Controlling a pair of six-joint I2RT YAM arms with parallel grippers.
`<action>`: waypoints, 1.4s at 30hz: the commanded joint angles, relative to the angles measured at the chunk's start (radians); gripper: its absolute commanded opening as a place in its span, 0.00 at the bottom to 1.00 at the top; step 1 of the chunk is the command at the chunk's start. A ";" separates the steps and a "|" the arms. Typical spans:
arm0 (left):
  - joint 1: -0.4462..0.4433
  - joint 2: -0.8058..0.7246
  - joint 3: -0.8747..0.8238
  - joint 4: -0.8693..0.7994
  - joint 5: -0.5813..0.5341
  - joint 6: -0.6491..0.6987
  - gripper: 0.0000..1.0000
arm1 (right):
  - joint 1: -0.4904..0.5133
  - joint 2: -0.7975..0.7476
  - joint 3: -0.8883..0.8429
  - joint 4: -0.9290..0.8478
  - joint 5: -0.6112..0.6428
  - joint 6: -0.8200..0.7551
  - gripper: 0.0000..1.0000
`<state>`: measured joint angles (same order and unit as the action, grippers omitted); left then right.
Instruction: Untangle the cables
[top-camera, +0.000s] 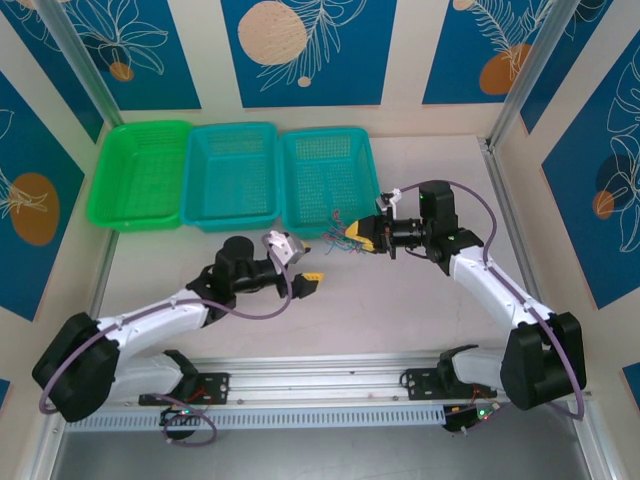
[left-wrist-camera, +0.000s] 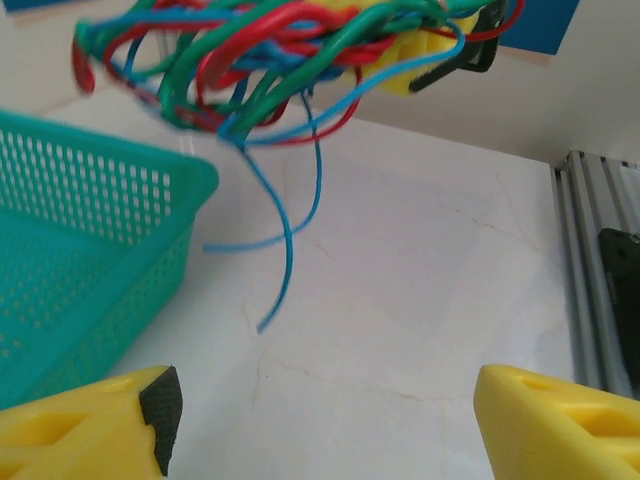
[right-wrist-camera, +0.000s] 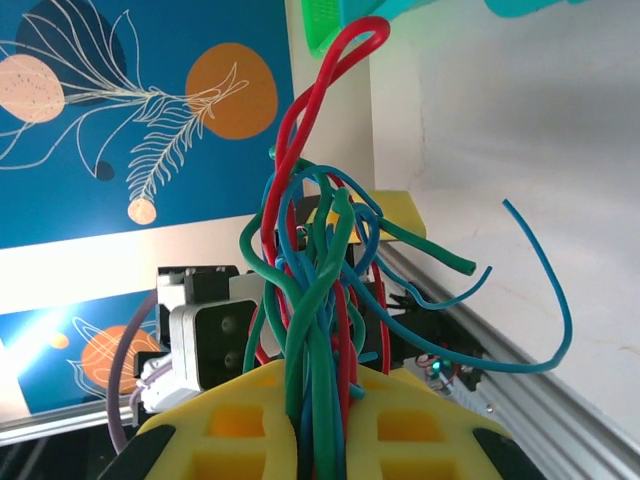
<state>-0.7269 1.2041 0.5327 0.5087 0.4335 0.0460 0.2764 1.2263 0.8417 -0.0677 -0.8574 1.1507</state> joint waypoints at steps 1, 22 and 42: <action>-0.025 0.046 0.049 0.162 -0.020 0.092 0.78 | 0.017 -0.030 0.039 -0.055 -0.037 0.047 0.00; -0.074 -0.005 0.070 0.019 -0.375 0.004 0.00 | -0.089 -0.028 -0.041 -0.203 0.057 -0.080 0.07; -0.063 -0.213 0.119 -0.322 -0.721 -0.224 0.00 | -0.228 -0.105 -0.312 -0.446 0.581 -0.291 0.24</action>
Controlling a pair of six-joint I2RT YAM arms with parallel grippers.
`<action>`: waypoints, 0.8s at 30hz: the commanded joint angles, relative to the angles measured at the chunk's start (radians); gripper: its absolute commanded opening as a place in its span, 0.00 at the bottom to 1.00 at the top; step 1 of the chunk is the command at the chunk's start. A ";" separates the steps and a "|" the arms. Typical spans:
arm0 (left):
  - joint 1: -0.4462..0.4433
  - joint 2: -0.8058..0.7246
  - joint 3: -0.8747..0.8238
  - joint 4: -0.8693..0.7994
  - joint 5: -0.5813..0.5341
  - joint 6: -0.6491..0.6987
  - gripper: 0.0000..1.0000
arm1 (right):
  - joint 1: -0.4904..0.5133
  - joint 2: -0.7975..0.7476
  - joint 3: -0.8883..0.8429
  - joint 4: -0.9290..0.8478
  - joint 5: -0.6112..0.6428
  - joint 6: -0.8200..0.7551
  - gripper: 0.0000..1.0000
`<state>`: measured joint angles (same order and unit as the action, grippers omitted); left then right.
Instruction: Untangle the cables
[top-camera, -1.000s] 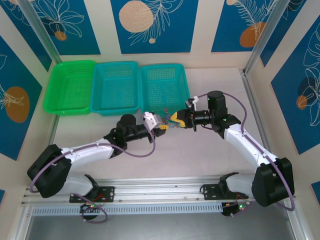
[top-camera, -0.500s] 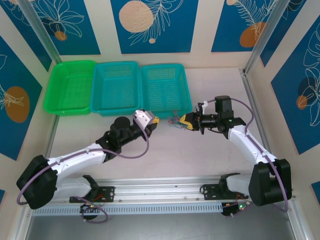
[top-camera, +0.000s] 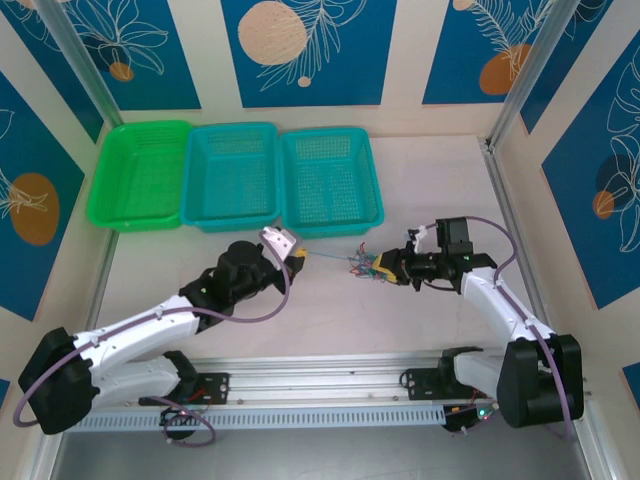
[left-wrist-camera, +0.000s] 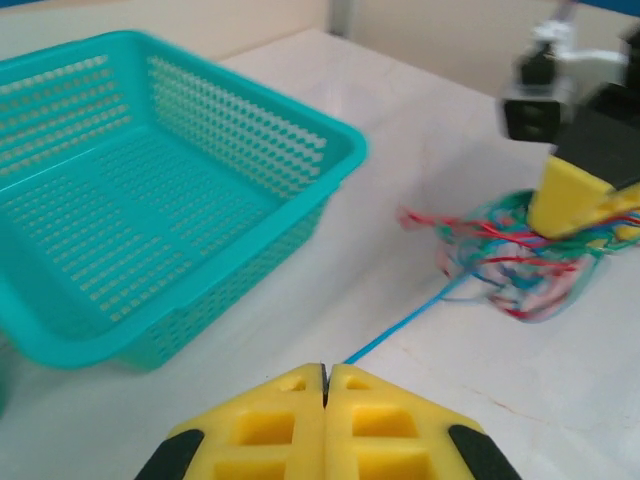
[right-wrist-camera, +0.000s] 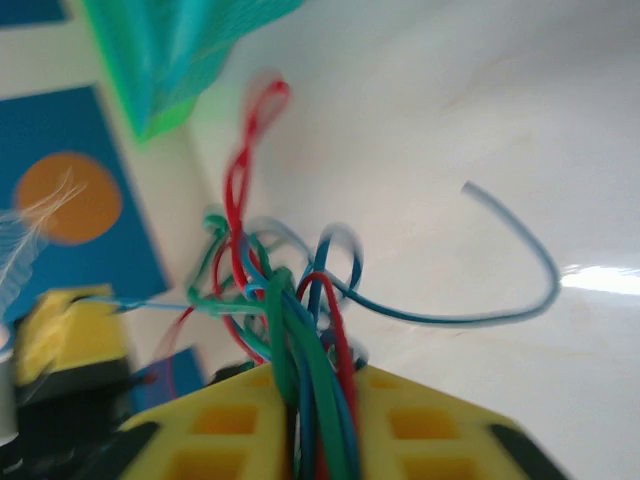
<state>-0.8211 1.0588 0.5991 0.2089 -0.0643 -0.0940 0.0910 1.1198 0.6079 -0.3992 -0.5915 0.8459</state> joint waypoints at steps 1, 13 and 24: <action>0.036 -0.074 0.049 -0.031 -0.231 -0.097 0.00 | -0.051 0.003 -0.105 -0.091 0.312 0.025 0.25; 0.037 -0.011 -0.068 -0.021 -0.001 -0.206 0.00 | 0.193 -0.100 -0.022 -0.173 0.561 -0.102 1.00; 0.037 -0.103 -0.144 -0.041 -0.064 -0.252 0.00 | 0.607 0.076 0.145 -0.141 0.820 -0.270 0.90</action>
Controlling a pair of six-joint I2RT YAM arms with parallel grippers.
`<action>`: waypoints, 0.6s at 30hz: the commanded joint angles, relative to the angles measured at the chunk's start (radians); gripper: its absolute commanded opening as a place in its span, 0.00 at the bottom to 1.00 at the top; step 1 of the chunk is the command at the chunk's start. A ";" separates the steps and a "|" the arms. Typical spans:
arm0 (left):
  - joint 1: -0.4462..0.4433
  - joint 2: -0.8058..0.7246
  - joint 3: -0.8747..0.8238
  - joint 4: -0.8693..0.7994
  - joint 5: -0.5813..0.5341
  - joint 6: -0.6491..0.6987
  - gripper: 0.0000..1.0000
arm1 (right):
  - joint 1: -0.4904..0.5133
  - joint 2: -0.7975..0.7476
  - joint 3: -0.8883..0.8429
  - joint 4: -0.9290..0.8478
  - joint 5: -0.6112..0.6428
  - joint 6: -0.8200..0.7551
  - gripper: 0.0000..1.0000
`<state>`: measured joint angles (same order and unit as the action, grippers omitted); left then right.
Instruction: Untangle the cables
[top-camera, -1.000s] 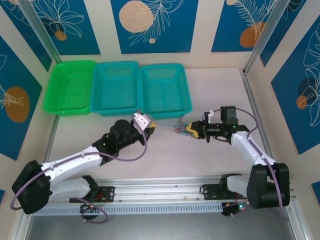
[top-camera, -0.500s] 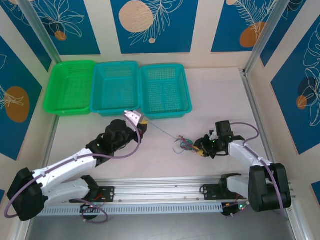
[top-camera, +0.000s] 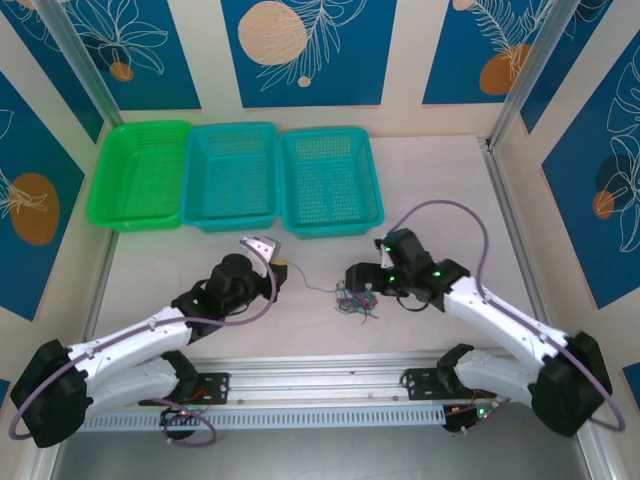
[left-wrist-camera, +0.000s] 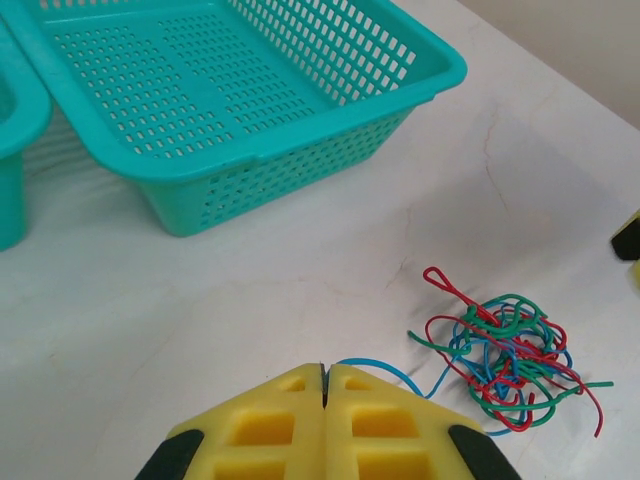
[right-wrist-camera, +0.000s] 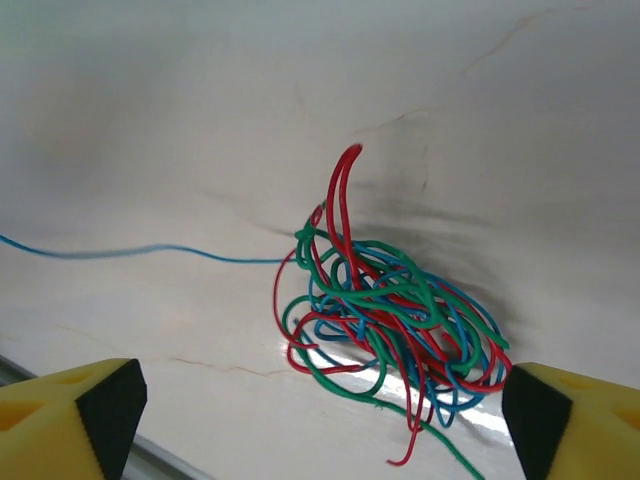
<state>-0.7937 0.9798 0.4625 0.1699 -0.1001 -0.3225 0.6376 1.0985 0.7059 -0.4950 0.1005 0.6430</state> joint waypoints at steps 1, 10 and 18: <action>0.010 -0.025 -0.007 -0.008 -0.032 -0.025 0.00 | 0.090 0.137 0.067 -0.056 0.157 -0.073 0.89; 0.010 -0.048 -0.002 -0.078 -0.104 -0.017 0.00 | 0.148 0.462 0.190 -0.002 0.301 -0.106 0.70; 0.039 -0.164 -0.002 -0.286 -0.336 -0.054 0.00 | 0.083 0.524 0.167 0.022 0.257 -0.075 0.00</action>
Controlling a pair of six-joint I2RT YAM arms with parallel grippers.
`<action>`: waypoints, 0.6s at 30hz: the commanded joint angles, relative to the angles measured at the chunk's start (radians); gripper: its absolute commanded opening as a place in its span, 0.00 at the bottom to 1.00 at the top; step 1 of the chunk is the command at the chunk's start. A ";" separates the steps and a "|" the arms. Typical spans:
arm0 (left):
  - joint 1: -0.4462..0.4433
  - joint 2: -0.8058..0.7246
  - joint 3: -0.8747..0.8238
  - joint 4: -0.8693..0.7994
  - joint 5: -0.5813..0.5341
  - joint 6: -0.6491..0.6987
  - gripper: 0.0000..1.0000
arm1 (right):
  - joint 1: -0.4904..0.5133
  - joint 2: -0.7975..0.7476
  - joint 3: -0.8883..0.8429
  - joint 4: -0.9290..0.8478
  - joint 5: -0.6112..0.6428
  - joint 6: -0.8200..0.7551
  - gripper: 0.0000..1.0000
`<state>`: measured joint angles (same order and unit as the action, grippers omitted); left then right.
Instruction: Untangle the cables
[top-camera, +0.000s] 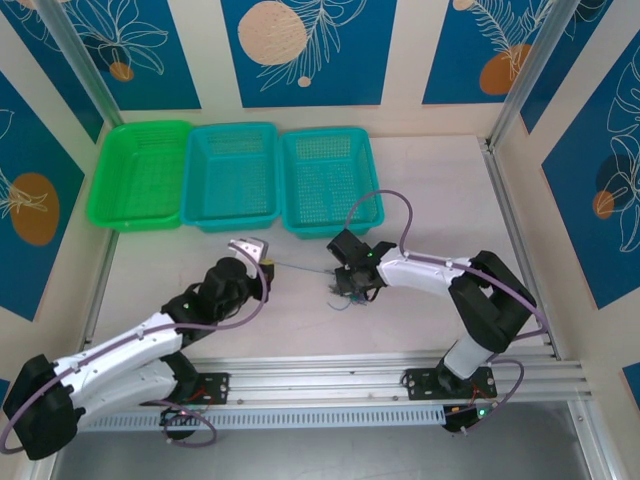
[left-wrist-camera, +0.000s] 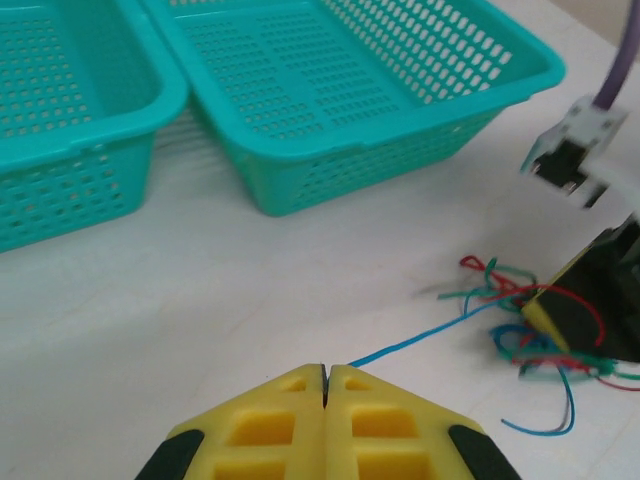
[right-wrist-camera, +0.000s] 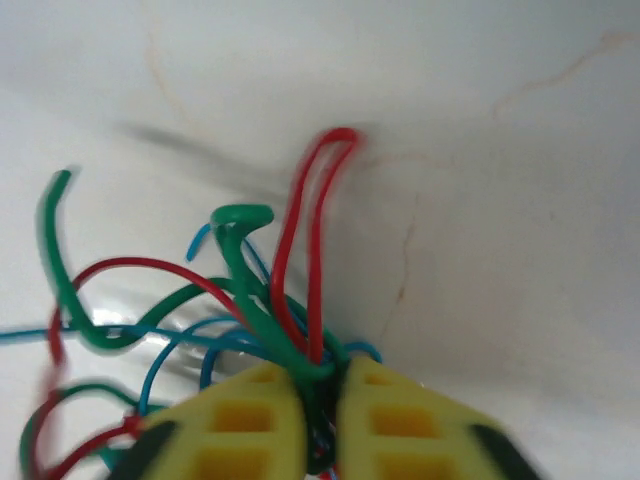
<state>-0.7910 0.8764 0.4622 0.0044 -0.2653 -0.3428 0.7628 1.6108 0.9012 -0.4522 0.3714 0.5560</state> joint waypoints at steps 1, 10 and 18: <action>0.050 -0.083 -0.002 -0.160 -0.194 -0.042 0.00 | -0.066 0.001 -0.043 -0.021 -0.022 0.022 0.00; 0.381 -0.314 -0.008 -0.436 -0.128 -0.081 0.00 | -0.408 -0.204 -0.200 -0.009 -0.172 0.181 0.00; 0.449 -0.273 -0.112 -0.143 0.339 -0.030 0.00 | -0.502 -0.354 -0.267 0.110 -0.409 0.070 0.00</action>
<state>-0.3485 0.5659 0.4137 -0.3180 -0.2276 -0.4095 0.2176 1.2961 0.6373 -0.3870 0.1101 0.6952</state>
